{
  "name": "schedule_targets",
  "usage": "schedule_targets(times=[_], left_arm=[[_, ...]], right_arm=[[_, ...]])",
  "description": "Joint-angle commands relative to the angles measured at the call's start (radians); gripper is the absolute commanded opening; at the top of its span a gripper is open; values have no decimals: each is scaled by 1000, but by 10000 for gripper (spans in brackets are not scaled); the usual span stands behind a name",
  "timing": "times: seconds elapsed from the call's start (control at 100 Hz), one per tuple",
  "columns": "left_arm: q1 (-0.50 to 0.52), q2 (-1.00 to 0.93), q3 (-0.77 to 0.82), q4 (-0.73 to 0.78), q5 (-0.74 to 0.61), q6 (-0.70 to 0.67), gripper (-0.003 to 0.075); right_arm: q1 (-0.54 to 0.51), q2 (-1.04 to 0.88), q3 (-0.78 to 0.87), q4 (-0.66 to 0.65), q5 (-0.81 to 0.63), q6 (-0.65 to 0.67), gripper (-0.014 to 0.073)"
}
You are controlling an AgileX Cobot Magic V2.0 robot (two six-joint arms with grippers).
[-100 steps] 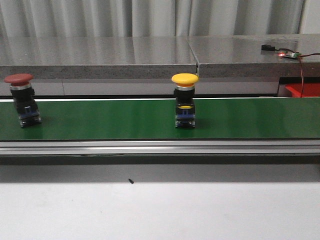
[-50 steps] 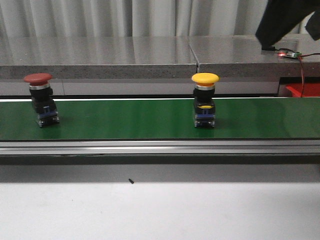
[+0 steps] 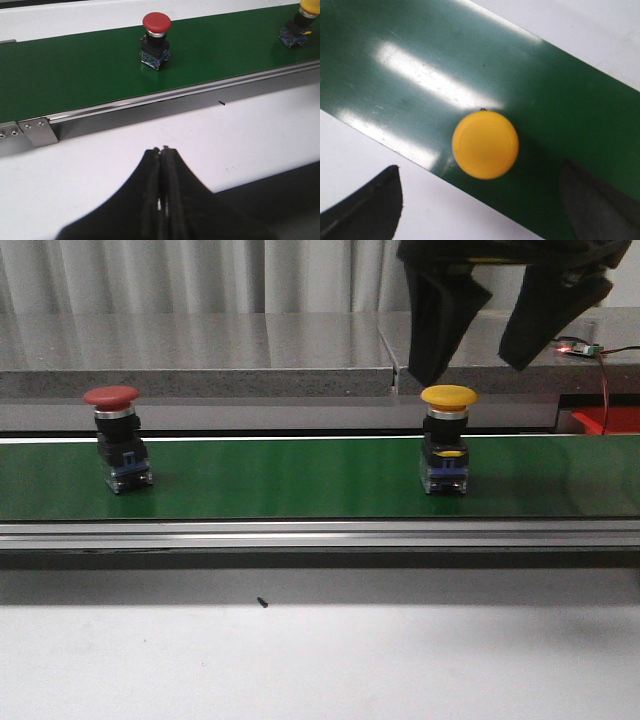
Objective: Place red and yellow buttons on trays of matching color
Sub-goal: 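Grasp the yellow button off the belt with the right gripper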
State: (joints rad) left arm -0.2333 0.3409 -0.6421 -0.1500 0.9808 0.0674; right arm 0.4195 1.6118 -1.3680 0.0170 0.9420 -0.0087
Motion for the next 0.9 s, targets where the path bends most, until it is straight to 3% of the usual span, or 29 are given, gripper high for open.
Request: schedule_targets(times=[0.0,0.16,0.31,0.38,0.64,0.89], left_arm=[[-9,10,-23,-12,-62,-7,-19],[-9,10,-23,-12,-62,-7,-19],[-9,10,-23,-12,-62,-7,-19],[-9,10,-23,-12,-62,-7,-19],[-9,10,-23,-12,-62,-7,-19],[-9,10,-23,-12,-62,-7,-19]], right_arm=[[-8,16,-59,3,-7,-13,631],[-20,78,-68,2,-14,-13,576],[-26,100,-68,3,5,-12,350],[-29,96,-68,3,6,-12,289],[-76,24,-66,3,23,-11,288],[-249,-72,-63,3,72,-11,288]])
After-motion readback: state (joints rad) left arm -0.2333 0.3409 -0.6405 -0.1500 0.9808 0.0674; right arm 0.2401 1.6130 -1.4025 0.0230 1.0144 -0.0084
